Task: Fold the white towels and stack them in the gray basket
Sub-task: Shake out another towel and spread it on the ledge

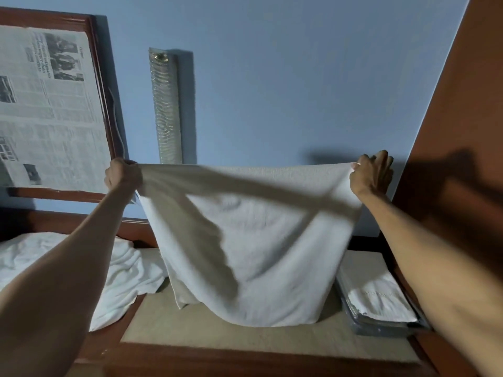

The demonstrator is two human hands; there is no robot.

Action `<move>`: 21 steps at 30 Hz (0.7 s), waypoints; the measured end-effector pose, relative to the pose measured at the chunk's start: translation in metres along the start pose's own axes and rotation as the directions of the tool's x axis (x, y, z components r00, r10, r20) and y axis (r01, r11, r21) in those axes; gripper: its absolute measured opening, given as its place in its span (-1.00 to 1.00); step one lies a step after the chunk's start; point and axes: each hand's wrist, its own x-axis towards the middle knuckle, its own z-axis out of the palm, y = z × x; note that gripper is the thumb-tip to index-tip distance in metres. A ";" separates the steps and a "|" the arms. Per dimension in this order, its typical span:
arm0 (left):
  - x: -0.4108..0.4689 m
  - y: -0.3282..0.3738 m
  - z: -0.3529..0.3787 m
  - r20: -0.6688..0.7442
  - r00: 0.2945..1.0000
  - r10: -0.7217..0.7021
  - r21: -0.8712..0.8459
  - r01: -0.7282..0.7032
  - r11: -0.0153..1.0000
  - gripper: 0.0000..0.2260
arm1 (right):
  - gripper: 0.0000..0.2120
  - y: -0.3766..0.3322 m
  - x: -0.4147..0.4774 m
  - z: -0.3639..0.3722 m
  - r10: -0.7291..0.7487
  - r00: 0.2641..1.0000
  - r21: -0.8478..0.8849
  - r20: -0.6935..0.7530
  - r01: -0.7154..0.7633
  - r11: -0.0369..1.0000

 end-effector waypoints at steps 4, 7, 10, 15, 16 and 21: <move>-0.025 0.017 -0.021 -0.012 1.000 0.023 -0.021 -0.023 1.000 -0.70 | -0.82 0.010 -0.008 -0.021 0.060 0.998 0.015 -0.019 -0.060 0.998; -0.041 0.024 -0.034 -0.011 0.997 0.083 -0.020 -0.083 0.996 -0.72 | -0.81 0.020 -0.009 -0.036 0.075 0.997 0.013 -0.011 -0.075 0.997; -0.053 0.024 -0.050 0.012 0.996 0.092 -0.028 -0.091 0.995 -0.74 | -0.80 0.029 -0.012 -0.052 0.086 0.996 0.036 -0.023 -0.085 0.996; -0.056 0.037 -0.083 0.013 0.998 0.058 -0.039 -0.057 0.998 -0.74 | -0.80 0.037 -0.020 -0.084 0.076 0.995 0.094 -0.065 -0.069 0.993; -0.058 0.038 -0.087 0.002 0.997 0.075 -0.035 -0.075 0.997 -0.71 | -0.80 0.040 -0.022 -0.089 0.068 0.995 0.101 -0.072 -0.060 0.993; -0.098 0.018 -0.095 0.046 0.985 0.166 0.031 -0.167 0.985 -0.75 | -0.78 0.066 -0.050 -0.086 0.074 0.997 0.054 -0.001 -0.074 0.996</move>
